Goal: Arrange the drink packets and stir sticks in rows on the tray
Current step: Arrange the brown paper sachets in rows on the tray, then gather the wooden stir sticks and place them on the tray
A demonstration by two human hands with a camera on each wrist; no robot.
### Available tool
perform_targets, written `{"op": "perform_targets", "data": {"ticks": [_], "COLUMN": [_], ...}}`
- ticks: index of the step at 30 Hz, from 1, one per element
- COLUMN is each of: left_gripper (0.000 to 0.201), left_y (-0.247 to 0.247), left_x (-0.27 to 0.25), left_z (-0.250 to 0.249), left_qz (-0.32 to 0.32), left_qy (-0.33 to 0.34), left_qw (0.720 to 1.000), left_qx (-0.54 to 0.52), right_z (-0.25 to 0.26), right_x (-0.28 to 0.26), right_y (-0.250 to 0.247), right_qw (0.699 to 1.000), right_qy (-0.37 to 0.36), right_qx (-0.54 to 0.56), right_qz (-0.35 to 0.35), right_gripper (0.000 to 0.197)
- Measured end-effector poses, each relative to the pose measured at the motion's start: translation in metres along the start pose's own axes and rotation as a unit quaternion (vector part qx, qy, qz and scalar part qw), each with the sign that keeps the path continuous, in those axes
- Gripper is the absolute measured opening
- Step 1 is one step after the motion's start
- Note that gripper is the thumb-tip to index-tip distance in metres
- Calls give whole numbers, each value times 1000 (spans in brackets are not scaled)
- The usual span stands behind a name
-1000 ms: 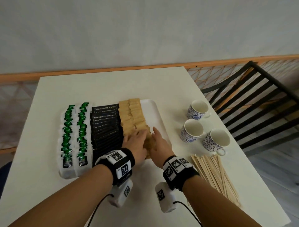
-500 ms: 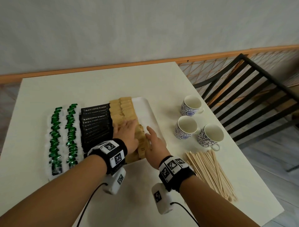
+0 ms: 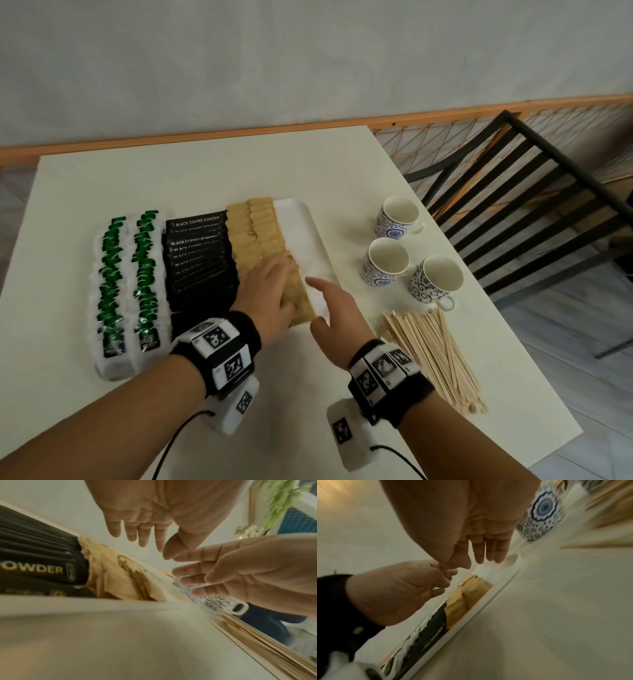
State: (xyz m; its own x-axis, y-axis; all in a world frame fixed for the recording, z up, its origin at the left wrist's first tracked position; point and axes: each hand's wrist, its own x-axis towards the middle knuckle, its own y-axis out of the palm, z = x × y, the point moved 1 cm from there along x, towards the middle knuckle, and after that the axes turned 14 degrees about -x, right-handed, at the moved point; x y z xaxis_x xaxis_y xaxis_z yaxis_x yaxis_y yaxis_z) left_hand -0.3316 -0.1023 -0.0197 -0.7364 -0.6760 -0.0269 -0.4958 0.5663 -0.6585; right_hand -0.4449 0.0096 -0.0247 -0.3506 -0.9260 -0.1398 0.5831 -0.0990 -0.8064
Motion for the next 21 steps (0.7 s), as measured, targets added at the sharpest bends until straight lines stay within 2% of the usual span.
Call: {"op": "perform_targets", "data": {"ticks": [2, 4, 8, 11, 13, 15, 17, 19, 21], "left_gripper": [50, 45, 35, 38, 48, 55, 58, 61, 61], "left_y": [12, 27, 59, 77, 86, 93, 99, 104, 104], "left_x": [-19, -36, -55, -65, -70, -73, -73, -72, -73], "left_z": [-7, -13, -23, -37, -46, -53, -59, -66, -76], "left_qz": [27, 67, 169, 217, 258, 289, 311, 328, 338], "left_qy": [27, 16, -20, -3, 7, 12, 25, 32, 35], "left_qw": [999, 996, 983, 975, 966, 957, 948, 940, 935], "left_qx": [-30, -55, -73, -49, -4, 34, 68, 94, 102], "right_z": [-13, -32, -74, -103, -118, -128, -133, -132, -127], "right_x": [-28, -58, -101, -114, -114, -109, -102, -95, -91], "right_y": [-7, -11, -20, -27, -32, -38, -41, -40, -35], "right_qw": [998, 994, 988, 979, 969, 963, 959, 958, 960], "right_qy": [-26, -18, 23, 90, 135, 203, 242, 242, 212], "right_qx": [-47, -104, -151, -173, -193, -174, -150, -154, -177], "right_qz": [-17, -16, -30, -60, -70, -34, -5, 23, 53], "right_gripper": [58, 54, 54, 57, 67, 83, 102, 119, 127]}}
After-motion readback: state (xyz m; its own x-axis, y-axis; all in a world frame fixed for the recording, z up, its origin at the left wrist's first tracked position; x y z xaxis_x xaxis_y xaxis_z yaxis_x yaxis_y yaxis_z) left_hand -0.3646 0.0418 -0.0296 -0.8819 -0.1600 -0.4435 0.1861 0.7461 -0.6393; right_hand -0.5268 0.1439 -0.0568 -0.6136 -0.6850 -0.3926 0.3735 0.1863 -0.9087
